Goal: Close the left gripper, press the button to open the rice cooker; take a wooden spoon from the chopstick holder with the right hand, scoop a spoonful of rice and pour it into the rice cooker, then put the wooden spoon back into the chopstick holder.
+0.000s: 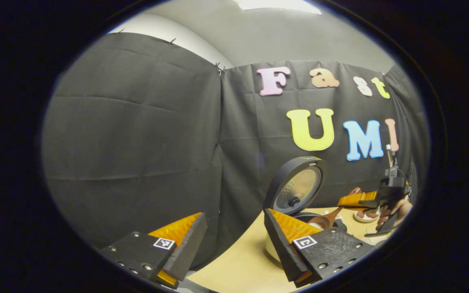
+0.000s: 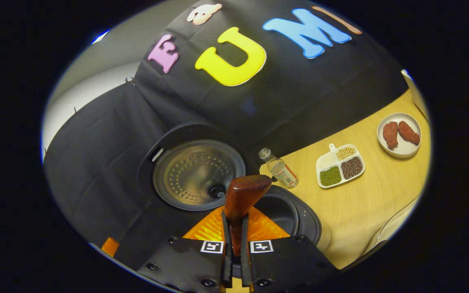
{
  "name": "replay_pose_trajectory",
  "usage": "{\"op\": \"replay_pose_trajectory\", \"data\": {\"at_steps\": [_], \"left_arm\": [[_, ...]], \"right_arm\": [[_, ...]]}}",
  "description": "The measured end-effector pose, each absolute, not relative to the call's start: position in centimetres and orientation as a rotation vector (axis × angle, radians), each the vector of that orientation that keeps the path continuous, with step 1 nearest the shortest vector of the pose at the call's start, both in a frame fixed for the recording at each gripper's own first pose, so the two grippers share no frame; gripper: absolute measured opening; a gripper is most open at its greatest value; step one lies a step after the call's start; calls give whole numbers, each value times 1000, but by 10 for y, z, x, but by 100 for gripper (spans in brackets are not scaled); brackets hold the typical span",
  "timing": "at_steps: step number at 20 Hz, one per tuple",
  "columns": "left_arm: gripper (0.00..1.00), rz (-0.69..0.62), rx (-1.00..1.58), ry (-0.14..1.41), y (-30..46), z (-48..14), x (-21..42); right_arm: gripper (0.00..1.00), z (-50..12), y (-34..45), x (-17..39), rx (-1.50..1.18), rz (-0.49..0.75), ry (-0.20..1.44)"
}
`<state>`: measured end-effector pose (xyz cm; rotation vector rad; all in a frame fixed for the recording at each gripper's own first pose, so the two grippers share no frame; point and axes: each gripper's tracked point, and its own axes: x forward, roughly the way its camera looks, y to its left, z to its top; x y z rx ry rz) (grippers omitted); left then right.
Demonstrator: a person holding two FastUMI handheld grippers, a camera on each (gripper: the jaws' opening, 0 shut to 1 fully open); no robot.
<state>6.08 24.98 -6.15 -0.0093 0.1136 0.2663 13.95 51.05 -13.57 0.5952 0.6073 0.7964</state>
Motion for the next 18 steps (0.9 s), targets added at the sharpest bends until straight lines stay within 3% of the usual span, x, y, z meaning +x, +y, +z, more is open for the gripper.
{"op": "replay_pose_trajectory", "data": {"at_steps": [12, 18], "left_arm": [[89, 288, -43, 142, 268, -80, 64], [89, 265, -34, 146, 259, -81, 69]], "right_arm": [[10, -126, 538, 146, 285, 815, 372], [10, -99, 534, 133, 144, 851, 160]]}}
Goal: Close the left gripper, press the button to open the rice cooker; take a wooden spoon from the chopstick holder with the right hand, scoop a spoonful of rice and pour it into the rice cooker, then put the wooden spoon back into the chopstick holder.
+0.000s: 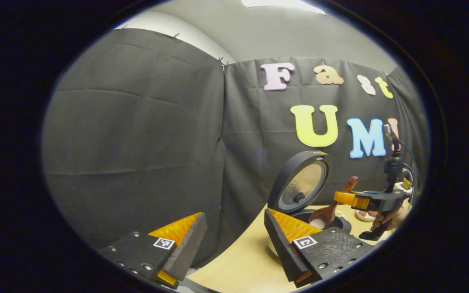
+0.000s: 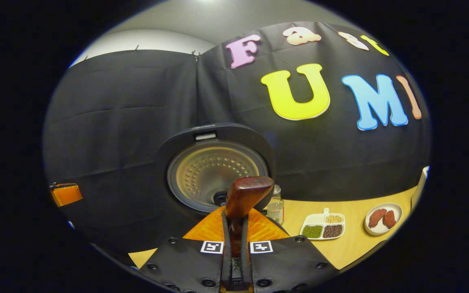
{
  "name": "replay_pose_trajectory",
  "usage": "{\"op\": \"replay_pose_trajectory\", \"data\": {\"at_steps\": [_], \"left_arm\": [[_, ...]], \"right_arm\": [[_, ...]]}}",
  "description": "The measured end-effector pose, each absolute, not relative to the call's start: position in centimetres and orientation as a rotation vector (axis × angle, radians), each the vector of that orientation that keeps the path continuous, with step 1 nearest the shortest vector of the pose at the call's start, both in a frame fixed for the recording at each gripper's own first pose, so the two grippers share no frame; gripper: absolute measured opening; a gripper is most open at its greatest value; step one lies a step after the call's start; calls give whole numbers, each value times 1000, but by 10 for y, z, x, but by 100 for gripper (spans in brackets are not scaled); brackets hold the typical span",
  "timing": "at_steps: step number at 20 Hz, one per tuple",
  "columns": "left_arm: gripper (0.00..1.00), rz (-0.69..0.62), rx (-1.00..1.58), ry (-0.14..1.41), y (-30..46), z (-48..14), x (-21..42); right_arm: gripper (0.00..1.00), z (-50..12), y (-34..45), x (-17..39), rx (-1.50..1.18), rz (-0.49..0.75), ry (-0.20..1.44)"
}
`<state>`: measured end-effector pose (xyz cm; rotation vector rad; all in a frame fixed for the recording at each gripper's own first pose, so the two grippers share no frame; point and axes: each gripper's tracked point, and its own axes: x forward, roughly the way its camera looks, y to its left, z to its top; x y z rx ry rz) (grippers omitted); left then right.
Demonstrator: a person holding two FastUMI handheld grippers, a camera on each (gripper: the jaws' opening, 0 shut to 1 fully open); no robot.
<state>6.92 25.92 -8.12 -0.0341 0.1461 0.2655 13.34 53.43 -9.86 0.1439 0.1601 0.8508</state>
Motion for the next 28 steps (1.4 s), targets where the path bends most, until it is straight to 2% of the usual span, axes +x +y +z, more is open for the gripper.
{"op": "replay_pose_trajectory", "data": {"at_steps": [1, 2, 4, 6, 10, 12, 13, 14, 15, 17, 19, 26, 27, 28], "left_arm": [[89, 262, -31, 146, 258, -81, 70], [89, 259, -28, 144, 257, -80, 71], [89, 256, -21, 143, 255, -78, 71], [89, 256, -16, 138, 256, -75, 69], [89, 264, -11, 135, 259, -71, 67], [89, 263, -8, 137, 258, -71, 66], [89, 264, -6, 132, 258, -70, 65], [89, 263, -7, 129, 257, -68, 66], [89, 262, -8, 126, 255, -68, 66], [89, 258, -8, 120, 254, -64, 64], [89, 249, -11, 114, 251, -61, 63], [89, 211, -37, 96, 227, -53, 63], [89, 203, -41, 93, 222, -51, 63], [89, 195, -43, 88, 218, -49, 63]], "right_arm": [[5, -92, 535, 129, 118, 862, 109], [13, -87, 536, 126, 86, 870, 60], [5, -83, 535, 121, 1, 875, -21], [9, -86, 534, 118, -83, 870, -75], [9, -91, 530, 116, -161, 866, -115], [6, -90, 529, 114, -186, 870, -142], [10, -90, 530, 112, -186, 879, -144], [6, -91, 531, 111, -172, 889, -128], [9, -94, 530, 112, -149, 898, -99], [7, -98, 530, 114, -78, 908, -13], [10, -96, 526, 116, 17, 906, 58], [10, -81, 489, 132, 315, 832, 226], [7, -79, 480, 134, 351, 818, 241], [10, -76, 470, 137, 384, 800, 253]]}}
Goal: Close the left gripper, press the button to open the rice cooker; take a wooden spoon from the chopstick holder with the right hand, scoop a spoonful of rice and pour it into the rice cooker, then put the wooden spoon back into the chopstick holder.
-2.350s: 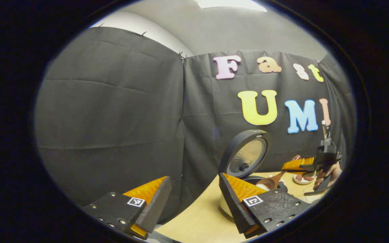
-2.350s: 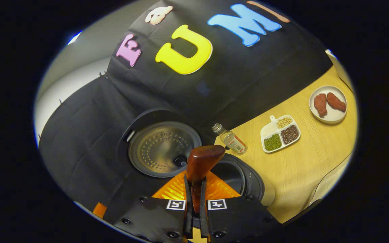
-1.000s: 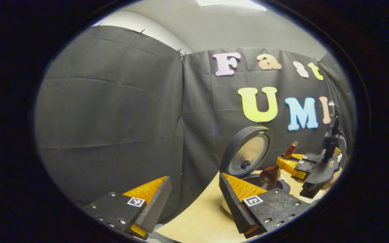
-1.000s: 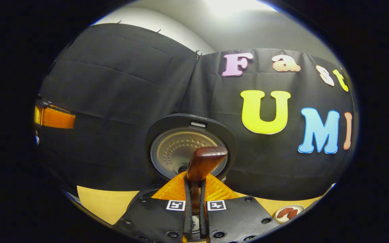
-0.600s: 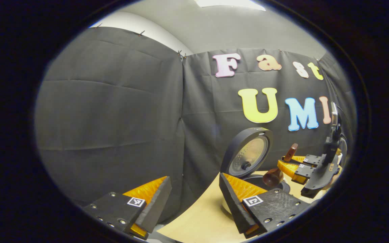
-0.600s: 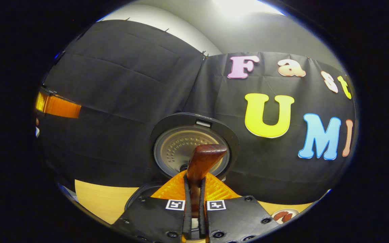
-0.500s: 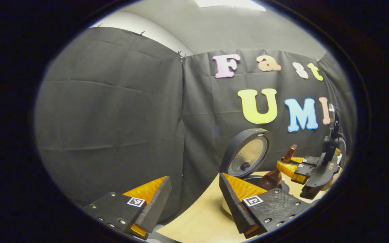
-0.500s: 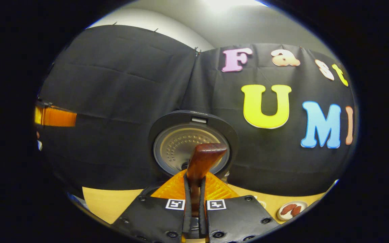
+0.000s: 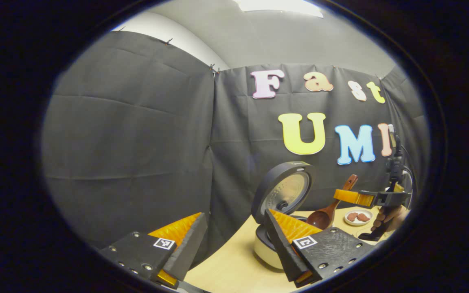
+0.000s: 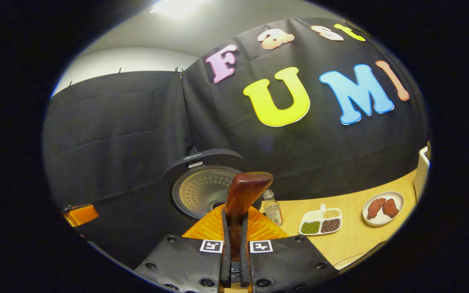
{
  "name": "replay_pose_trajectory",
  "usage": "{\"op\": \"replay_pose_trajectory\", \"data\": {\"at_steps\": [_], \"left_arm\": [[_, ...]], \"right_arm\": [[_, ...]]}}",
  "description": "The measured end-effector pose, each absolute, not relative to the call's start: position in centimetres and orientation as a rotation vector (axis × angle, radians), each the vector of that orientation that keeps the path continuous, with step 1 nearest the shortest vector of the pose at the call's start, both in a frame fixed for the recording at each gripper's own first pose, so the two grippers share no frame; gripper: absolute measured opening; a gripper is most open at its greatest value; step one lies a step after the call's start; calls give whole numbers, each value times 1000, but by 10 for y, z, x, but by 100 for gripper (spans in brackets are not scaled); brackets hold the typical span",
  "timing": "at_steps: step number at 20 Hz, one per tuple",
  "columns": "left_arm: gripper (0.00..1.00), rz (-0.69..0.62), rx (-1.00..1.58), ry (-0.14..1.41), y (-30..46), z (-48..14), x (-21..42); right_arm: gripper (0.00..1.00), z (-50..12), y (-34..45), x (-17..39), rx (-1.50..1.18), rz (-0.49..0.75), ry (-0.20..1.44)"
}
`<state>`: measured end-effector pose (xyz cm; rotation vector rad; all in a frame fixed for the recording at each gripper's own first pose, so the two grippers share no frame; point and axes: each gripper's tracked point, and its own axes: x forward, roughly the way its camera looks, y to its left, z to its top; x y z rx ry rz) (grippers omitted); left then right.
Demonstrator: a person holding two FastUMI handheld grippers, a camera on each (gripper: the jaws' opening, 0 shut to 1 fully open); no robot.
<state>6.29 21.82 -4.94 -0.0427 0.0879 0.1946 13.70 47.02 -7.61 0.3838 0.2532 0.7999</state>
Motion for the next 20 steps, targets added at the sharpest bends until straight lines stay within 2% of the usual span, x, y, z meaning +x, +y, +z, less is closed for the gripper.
{"op": "replay_pose_trajectory", "data": {"at_steps": [2, 3, 4, 8, 9, 11, 12, 13, 20], "left_arm": [[89, 179, -48, 81, 209, -45, 63], [89, 171, -52, 77, 204, -43, 64], [89, 161, -57, 74, 198, -41, 65], [89, 116, -70, 61, 171, -34, 70], [89, 102, -73, 56, 163, -31, 71], [89, 76, -78, 43, 147, -23, 75], [89, 63, -81, 40, 139, -20, 76], [89, 51, -84, 38, 132, -20, 77], [89, -29, -86, 25, 83, -9, 82]], "right_arm": [[6, -73, 447, 142, 440, 758, 275], [10, -71, 436, 144, 470, 740, 284], [6, -68, 424, 146, 502, 722, 292], [6, -59, 366, 155, 597, 634, 294], [10, -57, 350, 157, 605, 611, 293], [10, -56, 320, 159, 625, 568, 299], [6, -54, 305, 160, 643, 546, 298], [10, -53, 289, 162, 662, 522, 296], [10, -52, 182, 168, 704, 361, 267]]}}
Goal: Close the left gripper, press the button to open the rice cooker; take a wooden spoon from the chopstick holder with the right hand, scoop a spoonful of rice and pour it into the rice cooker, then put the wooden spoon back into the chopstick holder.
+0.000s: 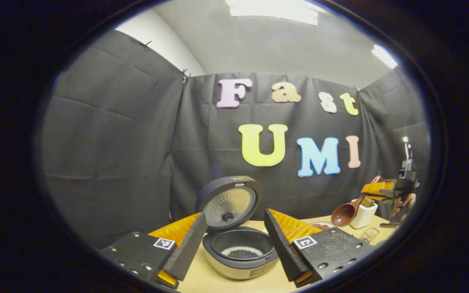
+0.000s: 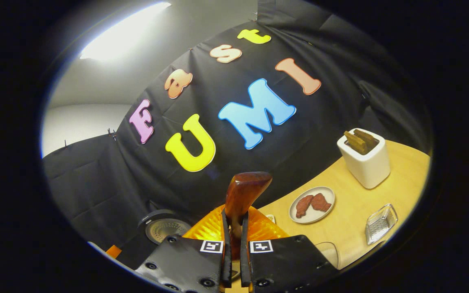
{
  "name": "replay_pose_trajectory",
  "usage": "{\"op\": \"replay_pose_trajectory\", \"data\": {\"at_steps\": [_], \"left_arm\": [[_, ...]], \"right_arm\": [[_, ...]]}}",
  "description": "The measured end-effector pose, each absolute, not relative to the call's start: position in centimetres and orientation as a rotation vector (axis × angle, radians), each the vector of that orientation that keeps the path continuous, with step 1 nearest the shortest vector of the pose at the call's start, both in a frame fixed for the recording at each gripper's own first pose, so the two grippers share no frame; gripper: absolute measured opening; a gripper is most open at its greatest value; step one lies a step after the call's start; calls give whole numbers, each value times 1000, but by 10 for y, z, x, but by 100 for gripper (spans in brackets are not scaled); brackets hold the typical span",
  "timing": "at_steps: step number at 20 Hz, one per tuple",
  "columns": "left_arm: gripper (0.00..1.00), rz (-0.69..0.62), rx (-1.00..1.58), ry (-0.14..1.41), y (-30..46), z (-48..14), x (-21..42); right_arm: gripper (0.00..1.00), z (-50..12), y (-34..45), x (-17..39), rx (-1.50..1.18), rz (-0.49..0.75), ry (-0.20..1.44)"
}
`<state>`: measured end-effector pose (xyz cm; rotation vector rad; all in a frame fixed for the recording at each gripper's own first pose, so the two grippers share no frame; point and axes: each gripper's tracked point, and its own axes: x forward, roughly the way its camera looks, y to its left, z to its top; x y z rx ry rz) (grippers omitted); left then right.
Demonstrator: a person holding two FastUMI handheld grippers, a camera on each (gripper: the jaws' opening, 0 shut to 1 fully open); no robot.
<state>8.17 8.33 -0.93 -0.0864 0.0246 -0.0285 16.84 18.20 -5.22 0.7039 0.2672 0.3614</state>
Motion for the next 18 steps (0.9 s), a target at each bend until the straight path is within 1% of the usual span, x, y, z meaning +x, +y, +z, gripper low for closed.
{"op": "replay_pose_trajectory", "data": {"at_steps": [3, 4, 5, 15, 16, 17, 18], "left_arm": [[89, -60, -85, 17, 65, -5, 84], [89, -69, -85, 15, 59, -4, 85], [89, -77, -86, 15, 53, -3, 87], [89, -132, -87, 30, 7, -7, 98], [89, -135, -85, 30, 3, -7, 99], [89, -136, -83, 29, 1, -6, 99], [89, -137, -81, 28, -1, -6, 100]], "right_arm": [[10, -57, 145, 165, 700, 300, 264], [6, -59, 133, 164, 702, 281, 263], [10, -61, 123, 164, 702, 263, 261], [10, -103, 29, 155, 610, 87, 284], [6, -109, 21, 156, 602, 70, 292], [6, -115, 13, 156, 589, 54, 301], [10, -121, 7, 158, 573, 39, 309]]}}
